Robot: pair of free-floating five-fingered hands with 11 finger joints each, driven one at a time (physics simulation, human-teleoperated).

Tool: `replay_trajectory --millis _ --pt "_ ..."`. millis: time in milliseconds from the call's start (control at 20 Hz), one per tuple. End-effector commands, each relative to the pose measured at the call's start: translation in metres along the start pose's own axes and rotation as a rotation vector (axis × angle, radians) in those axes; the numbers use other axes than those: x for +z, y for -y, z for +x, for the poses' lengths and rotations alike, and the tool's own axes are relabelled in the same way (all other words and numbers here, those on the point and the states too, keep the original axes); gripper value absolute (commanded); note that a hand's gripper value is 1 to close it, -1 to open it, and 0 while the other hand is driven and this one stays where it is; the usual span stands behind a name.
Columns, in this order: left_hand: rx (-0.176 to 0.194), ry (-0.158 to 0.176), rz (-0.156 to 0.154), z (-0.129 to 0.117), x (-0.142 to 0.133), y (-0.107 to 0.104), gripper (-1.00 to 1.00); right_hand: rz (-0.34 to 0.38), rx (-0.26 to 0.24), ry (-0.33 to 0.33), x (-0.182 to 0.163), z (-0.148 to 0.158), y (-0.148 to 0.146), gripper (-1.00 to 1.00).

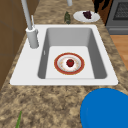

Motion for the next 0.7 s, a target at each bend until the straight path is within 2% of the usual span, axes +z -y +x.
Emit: replay_trajectory --millis 0,50,100,150,250,300,400,450,550,650 --pt "0.043 0.034 0.033 -0.017 0.011 0.017 -1.0 0.0 0.0 0.0 0.0 0.0 0.0 0.0" --pt "0.038 0.035 0.038 -0.016 0.012 0.017 1.0 0.0 0.0 0.0 0.0 0.0 0.0 0.0" --pt "-0.013 0.054 0.008 -0.013 0.015 0.016 1.0 0.0 0.0 0.0 0.0 0.0 0.0 0.0" --pt "-0.042 0.056 0.014 -0.012 0.017 0.013 1.0 0.0 0.0 0.0 0.0 0.0 0.0 0.0" --pt "-0.068 0.054 0.026 -0.006 0.018 0.004 1.0 0.0 0.0 0.0 0.0 0.0 0.0 0.0" --pt "-0.099 0.054 0.033 -0.005 0.02 0.001 1.0 0.0 0.0 0.0 0.0 0.0 0.0 0.0" --pt "-0.158 0.064 0.015 -0.005 0.013 0.0 1.0 0.0 0.0 0.0 0.0 0.0 0.0 0.0" --pt "-0.184 0.079 -0.004 -0.003 0.012 -0.001 1.0 0.0 0.0 0.0 0.0 0.0 0.0 0.0" --pt "-0.216 0.085 -0.014 -0.004 0.01 -0.002 1.0 0.0 0.0 0.0 0.0 0.0 0.0 0.0" --pt "-0.225 0.088 -0.02 -0.004 0.011 -0.004 1.0 0.0 0.0 0.0 0.0 0.0 0.0 0.0"
